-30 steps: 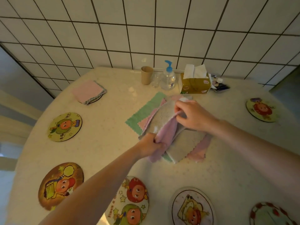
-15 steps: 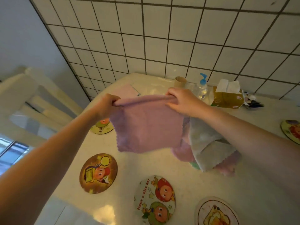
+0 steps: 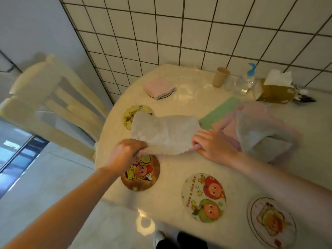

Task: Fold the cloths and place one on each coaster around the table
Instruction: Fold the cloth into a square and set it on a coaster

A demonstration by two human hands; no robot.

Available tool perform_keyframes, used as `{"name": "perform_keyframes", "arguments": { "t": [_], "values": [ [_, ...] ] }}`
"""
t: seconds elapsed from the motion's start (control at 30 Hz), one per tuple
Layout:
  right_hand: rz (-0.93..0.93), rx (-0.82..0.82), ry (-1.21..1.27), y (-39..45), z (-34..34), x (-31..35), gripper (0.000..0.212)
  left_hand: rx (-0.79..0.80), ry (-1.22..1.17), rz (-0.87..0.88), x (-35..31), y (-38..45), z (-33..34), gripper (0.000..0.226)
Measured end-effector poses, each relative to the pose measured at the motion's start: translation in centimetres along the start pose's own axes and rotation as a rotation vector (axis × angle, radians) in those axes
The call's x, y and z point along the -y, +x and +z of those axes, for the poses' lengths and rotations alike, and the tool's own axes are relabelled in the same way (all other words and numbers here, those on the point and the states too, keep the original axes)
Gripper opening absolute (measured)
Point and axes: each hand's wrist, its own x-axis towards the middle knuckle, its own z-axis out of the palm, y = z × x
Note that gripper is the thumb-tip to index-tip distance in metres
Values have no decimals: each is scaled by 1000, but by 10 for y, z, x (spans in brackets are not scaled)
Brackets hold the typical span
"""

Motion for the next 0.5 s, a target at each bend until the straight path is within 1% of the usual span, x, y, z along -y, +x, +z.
{"name": "perform_keyframes", "arguments": {
  "t": [0.13, 0.2, 0.27, 0.33, 0.4, 0.47, 0.5],
  "values": [
    [24, 269, 5, -42, 48, 21, 8, 182, -7, 82, 8, -51, 58, 37],
    [36, 381, 19, -58, 61, 30, 12, 228, -18, 141, 8, -71, 75, 26],
    [71, 451, 39, -71, 67, 37, 18, 200, 2, 203, 10, -82, 84, 6],
    [96, 481, 58, -80, 73, 41, 19, 200, -24, 210, 10, -90, 88, 21],
    [117, 532, 69, -87, 77, 43, 15, 237, -35, 197, 14, -96, 88, 28],
    [177, 563, 111, -89, 77, 44, 7, 279, -41, 167, 19, -99, 88, 25],
    [231, 561, 148, -90, 77, 43, 7, 311, -85, 118, 20, -98, 85, 20]
  ]
}}
